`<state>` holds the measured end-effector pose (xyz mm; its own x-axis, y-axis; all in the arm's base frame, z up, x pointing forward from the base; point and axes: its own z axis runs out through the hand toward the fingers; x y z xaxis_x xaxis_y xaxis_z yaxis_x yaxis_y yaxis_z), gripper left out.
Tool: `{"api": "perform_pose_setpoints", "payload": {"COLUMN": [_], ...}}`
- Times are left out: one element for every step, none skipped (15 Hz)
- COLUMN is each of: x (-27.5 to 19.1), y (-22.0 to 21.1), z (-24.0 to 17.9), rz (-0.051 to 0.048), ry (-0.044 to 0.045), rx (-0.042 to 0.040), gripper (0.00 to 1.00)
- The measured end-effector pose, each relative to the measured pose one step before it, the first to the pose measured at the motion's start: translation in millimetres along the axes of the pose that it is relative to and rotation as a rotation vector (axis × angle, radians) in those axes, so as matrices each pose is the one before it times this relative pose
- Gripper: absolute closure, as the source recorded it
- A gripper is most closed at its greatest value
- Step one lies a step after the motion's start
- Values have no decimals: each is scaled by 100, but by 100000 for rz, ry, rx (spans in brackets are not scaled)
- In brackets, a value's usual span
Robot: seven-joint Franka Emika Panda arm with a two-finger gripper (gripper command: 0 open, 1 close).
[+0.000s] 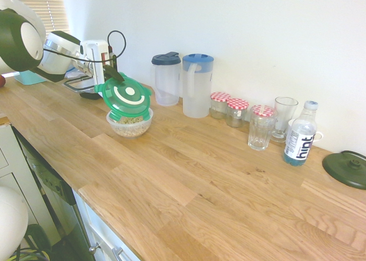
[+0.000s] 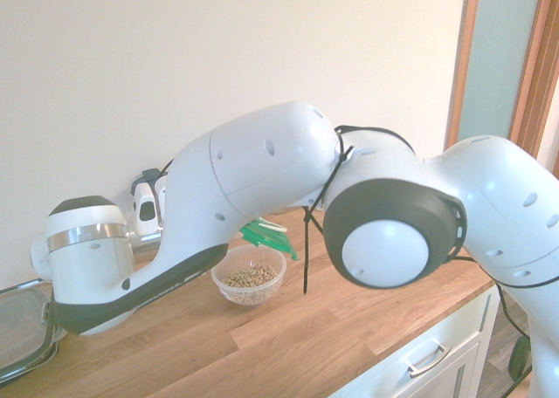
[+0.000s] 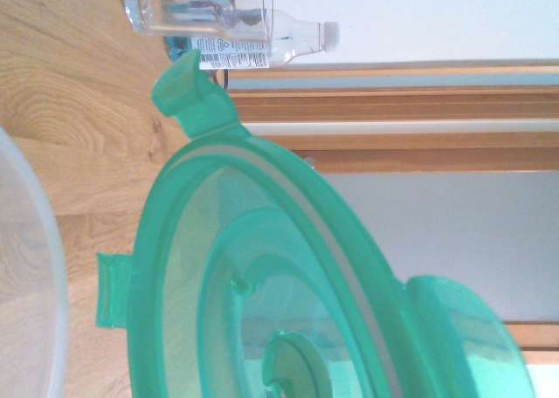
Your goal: Cover the lid of food container
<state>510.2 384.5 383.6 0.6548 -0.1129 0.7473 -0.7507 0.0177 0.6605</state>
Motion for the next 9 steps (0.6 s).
{"api": "perform_pose_setpoints", "payload": {"x": [-23, 91, 172, 207, 218, 217, 75, -88, -145], "y": [-227, -330, -319, -247, -112, -40, -48, -108, -132], "z": [-149, -41, 83, 200, 200, 135, 92, 48, 5], "rz": [-174, -192, 15, -16, -198, -378, -403, -344, -244], "ry": [27, 265, -14, -148, -383, -559, -492, -275, 43], "rx": [-829, -786, -666, -802, -653, -269, -120, -119, -163], "gripper": [100, 100, 100, 100, 100, 100, 100, 100, 100]}}
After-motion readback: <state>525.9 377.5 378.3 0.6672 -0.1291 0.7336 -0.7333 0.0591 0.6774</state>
